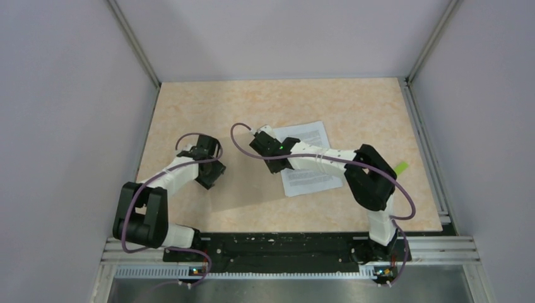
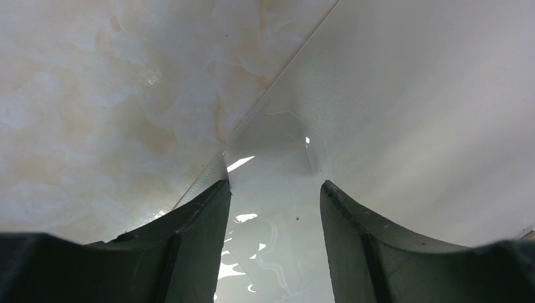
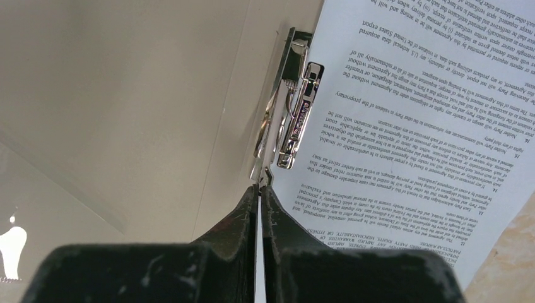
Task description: Put the files into the folder
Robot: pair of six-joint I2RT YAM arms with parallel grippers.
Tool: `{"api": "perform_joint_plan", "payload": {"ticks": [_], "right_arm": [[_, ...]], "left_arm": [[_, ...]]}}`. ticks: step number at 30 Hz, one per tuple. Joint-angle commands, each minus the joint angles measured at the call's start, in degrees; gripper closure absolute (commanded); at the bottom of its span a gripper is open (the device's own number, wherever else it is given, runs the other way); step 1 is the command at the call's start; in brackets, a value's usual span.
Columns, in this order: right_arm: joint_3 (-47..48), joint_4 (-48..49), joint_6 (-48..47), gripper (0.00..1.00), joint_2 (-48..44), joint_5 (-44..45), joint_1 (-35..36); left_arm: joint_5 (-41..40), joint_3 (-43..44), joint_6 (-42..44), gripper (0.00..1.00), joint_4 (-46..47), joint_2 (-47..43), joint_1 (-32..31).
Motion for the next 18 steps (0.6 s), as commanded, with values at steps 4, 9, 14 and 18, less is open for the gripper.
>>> {"api": "perform_joint_plan", "payload": {"ticks": [4, 9, 14, 18], "right_arm": [[-5.86, -0.09, 1.17, 1.00, -0.93, 1.59, -1.17], [-8.28, 1.63, 1.54, 1.00, -0.77, 0.70, -1.98], [-10.02, 2.69, 1.80, 1.00, -0.20, 0.66, -2.76], [-11.33, 3.47, 2.08, 1.00, 0.05, 0.68, -3.38]], "left_arm": [[-0.51, -2.23, -1.00, 0.40, -0.05, 4.49, 0.80], [-0.65, -1.93, -1.19, 0.40, -0.32, 4.87, 0.80], [-0.68, -1.76, -1.26, 0.39, -0.56, 5.13, 0.80], [-0.73, -1.55, -1.34, 0.39, -0.60, 5.27, 0.80]]}}
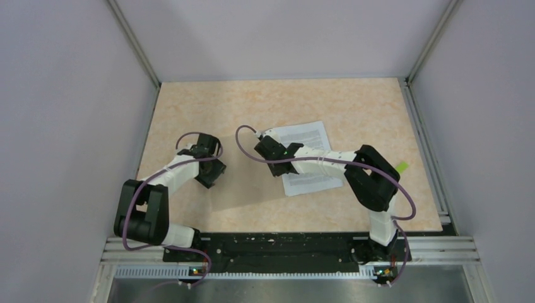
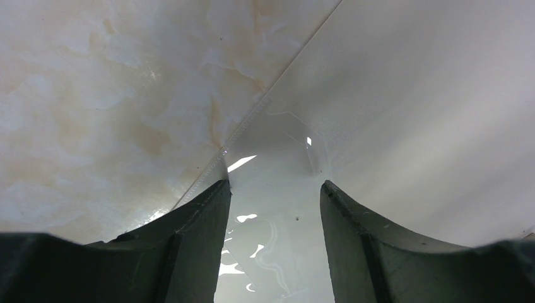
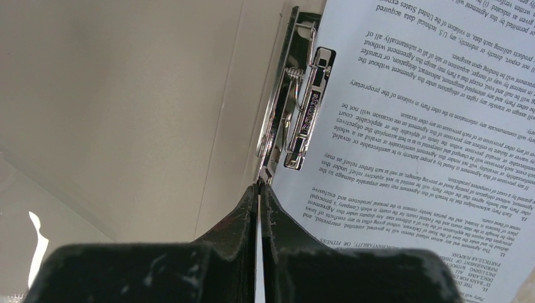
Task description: Put the files into the folder
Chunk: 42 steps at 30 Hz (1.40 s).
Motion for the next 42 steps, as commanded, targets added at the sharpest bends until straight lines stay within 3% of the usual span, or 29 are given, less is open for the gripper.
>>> {"api": "perform_joint_plan", "payload": {"ticks": [1, 21, 32, 39, 42], "right_arm": [[-4.07, -4.34, 0.20, 1.00, 1.69, 2.02, -2.77], [-7.68, -0.81, 0.97, 1.00, 2.89, -0.48, -4.40], [1.55, 0.33, -0.41, 1.00, -3.94, -8.71, -4.40], [4.00, 0.59, -0.50, 0.84, -9.28, -9.73, -7.05], [5.46, 0.39, -1.72, 0.83, -9.42, -8.85, -7.54]], "left_arm": [[-1.08, -2.84, -1.27, 0.40, -0.04, 4.13, 0.61], [-1.14, -2.36, -1.15, 0.39, -0.29, 4.58, 0.61], [-1.01, -2.08, -0.61, 0.40, -0.06, 4.75, 0.61], [-0.94, -2.22, -0.11, 0.39, 0.34, 4.66, 0.61], [-0.93, -2.30, -0.04, 0.39, 0.51, 4.63, 0.61]]}}
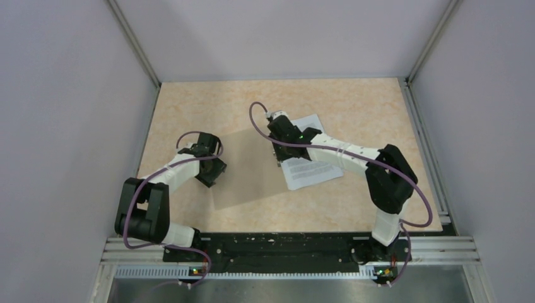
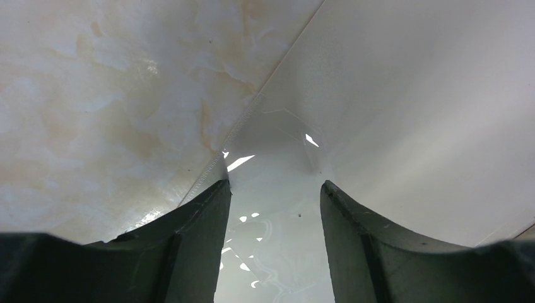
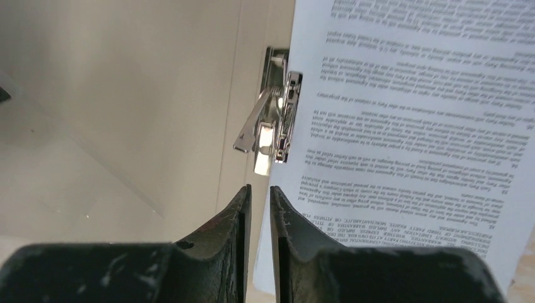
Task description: Put the files into the folder
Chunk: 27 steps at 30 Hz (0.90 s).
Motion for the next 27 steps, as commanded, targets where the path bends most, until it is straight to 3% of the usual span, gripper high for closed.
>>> {"api": "perform_joint_plan", "payload": {"ticks": [1, 15, 27], "right_arm": [[4.96, -0.12, -2.14, 0.83, -2.90, 0.29, -1.70], [22.50, -12.38, -7.65, 0.80, 11.57, 8.94, 2.75], [24.29, -14.67, -8.17, 0.85, 14.85, 12.60, 4.73]], "left_arm": [[-1.21, -3.05, 0.58, 0.39, 0.31, 3.83, 0.61], [-1.04, -2.84, 1.05, 0.40, 0.48, 4.11, 0.61], [-1.06, -2.73, 1.16, 0.40, 0.50, 4.16, 0.63]]}}
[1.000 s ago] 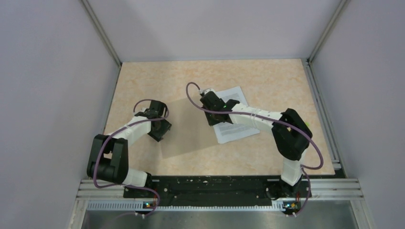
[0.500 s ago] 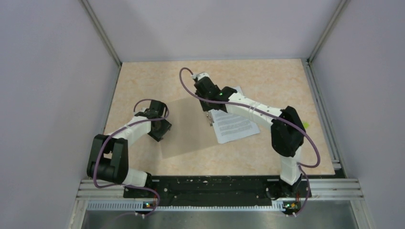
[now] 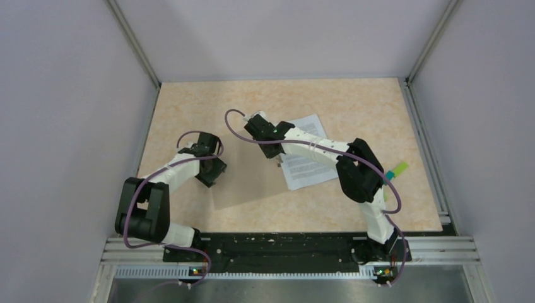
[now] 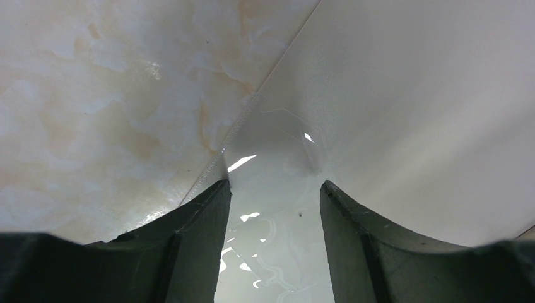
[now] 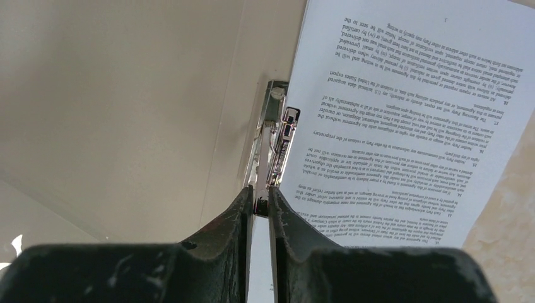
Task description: Put the files into the folder
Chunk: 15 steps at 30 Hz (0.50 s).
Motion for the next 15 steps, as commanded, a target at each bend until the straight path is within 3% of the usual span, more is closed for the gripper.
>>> {"api": "perform_joint_plan", "payload": {"ticks": [1, 15], "right_arm": [[3.32, -0.90, -0.74, 0.85, -0.02, 2.97, 1.20], [0.03, -0.81, 0.49, 0.92, -1.11, 2.61, 1.62]], "left_arm": [[-1.23, -2.85, 0.27, 0.40, 0.51, 3.92, 0.61], [-1.30, -2.65, -0.02, 0.40, 0.33, 4.18, 0.61]]}}
